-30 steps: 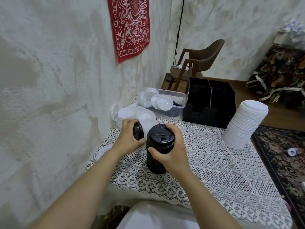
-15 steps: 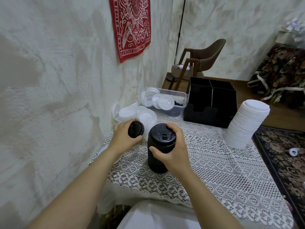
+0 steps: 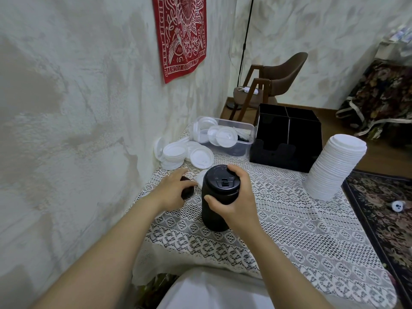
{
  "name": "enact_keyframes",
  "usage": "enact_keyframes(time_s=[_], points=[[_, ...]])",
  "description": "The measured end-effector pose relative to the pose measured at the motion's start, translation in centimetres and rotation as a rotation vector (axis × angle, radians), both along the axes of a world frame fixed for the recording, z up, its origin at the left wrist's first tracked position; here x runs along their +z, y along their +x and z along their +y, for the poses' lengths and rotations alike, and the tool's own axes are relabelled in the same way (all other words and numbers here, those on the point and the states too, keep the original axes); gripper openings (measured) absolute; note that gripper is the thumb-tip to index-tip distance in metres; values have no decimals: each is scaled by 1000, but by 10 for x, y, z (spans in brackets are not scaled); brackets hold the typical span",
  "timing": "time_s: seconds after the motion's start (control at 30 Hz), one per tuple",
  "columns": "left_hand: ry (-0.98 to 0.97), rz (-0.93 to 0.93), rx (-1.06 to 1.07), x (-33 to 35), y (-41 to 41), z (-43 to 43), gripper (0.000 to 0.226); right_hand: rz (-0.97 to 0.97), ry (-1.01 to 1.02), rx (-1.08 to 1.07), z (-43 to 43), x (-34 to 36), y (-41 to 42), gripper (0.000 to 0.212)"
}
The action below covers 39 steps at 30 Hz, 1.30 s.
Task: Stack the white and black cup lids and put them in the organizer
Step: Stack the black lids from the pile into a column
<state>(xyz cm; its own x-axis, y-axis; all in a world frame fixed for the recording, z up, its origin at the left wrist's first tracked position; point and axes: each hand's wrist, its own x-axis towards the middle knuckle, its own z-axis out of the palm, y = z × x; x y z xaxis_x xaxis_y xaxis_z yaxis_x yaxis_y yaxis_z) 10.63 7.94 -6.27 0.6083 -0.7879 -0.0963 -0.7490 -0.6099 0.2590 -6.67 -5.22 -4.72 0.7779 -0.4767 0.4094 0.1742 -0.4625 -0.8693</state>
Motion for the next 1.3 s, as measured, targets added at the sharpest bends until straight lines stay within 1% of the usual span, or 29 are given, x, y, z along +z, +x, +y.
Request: enact_keyframes(time_s=[0.03,0.07,0.1,0.13,0.2,0.23,0.3,0.4,0.47,0.53,0.57,0.6,0.7,0.77,0.83,0.87,0.9,0.97,1.0,1.07,1.13,1.2,1.3], points=[[-5,20,38,1,0,-1,78,3,0,0,0,0,0,77],[-52,35,94,0,-1,-2,78,5,-1,-1,0,0,0,77],[-104,24,163,0,-3,-2,79,7,0,-2,0,0,0,77],[-114,-6,239,-1,-5,-3,80,7,1,-4,0,1,0,78],[-3,-110,350,-3,-9,-5,87,7,0,-3,0,0,0,78],[59,-151,381,-5,-11,-6,90,6,-1,-1,0,0,1,78],[116,-192,415,-10,-12,-9,89,3,-1,2,0,-1,1,78],[103,-186,364,-10,-9,-11,75,1,-3,4,0,0,1,77],[37,-74,294,-7,-3,-10,67,1,-4,4,-1,0,1,78],[-1,72,241,-5,2,-8,75,2,-1,7,-1,-1,1,78],[3,99,233,-4,4,-6,80,1,2,8,-1,-1,1,78],[21,84,243,-5,4,-5,85,0,3,7,-1,-1,1,78],[128,-71,364,-6,-2,-3,99,-5,-4,2,0,0,1,77],[166,-142,407,-7,-5,-4,94,-6,-11,0,0,1,1,76],[116,-121,379,-6,-4,-5,80,-6,-8,1,-1,0,1,76],[75,-64,353,-6,-3,-5,74,-6,-8,1,-1,0,1,76],[40,9,323,-4,-1,-5,74,-6,-9,1,-1,0,1,76],[3,136,270,-2,2,-4,89,-6,-8,1,-1,1,1,75],[-8,148,258,-1,3,-3,95,-6,-6,1,-1,1,1,75],[-13,94,276,-3,2,-1,105,-7,-6,-2,0,1,1,75],[25,20,326,-4,-1,0,114,-9,-8,-4,0,1,1,76],[21,-13,354,-6,-3,0,114,-7,-15,-4,-1,0,1,77],[-72,34,361,-5,-4,2,109,-4,-15,-1,-1,0,1,76]])
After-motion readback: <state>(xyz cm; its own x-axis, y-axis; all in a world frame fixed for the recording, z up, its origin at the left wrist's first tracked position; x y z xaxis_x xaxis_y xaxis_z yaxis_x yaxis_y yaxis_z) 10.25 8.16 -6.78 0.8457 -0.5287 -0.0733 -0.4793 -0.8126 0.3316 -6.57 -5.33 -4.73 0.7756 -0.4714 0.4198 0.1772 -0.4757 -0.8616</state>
